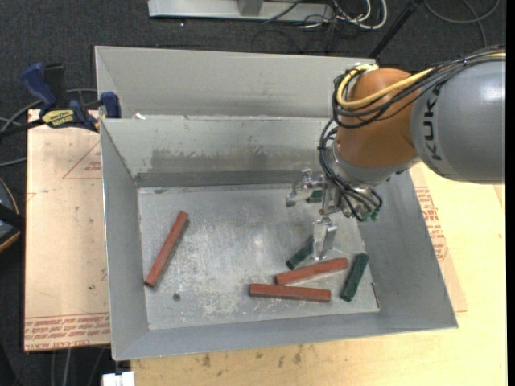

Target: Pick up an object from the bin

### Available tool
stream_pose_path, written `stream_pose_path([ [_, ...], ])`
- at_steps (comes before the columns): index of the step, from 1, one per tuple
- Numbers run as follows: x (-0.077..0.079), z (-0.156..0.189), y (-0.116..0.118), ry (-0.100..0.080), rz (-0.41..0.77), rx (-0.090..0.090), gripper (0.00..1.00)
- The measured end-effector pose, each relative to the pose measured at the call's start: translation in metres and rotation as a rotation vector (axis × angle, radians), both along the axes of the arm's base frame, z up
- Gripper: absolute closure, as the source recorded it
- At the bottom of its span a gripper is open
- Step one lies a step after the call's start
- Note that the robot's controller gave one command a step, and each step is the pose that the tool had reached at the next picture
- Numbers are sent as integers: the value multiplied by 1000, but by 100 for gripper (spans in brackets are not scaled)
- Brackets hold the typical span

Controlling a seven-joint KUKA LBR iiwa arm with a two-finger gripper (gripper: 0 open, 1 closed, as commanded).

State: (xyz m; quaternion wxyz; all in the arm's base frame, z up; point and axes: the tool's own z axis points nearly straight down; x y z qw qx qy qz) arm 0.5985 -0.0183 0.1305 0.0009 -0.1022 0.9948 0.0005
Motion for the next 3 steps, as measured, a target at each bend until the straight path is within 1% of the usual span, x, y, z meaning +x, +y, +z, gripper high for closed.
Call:
stream_pose_path([
  [1,-54,-55,5,-18,230,-2,100],
  [2,-54,-55,5,-18,230,-2,100],
  [3,-53,-9,2,5,210,1,100],
])
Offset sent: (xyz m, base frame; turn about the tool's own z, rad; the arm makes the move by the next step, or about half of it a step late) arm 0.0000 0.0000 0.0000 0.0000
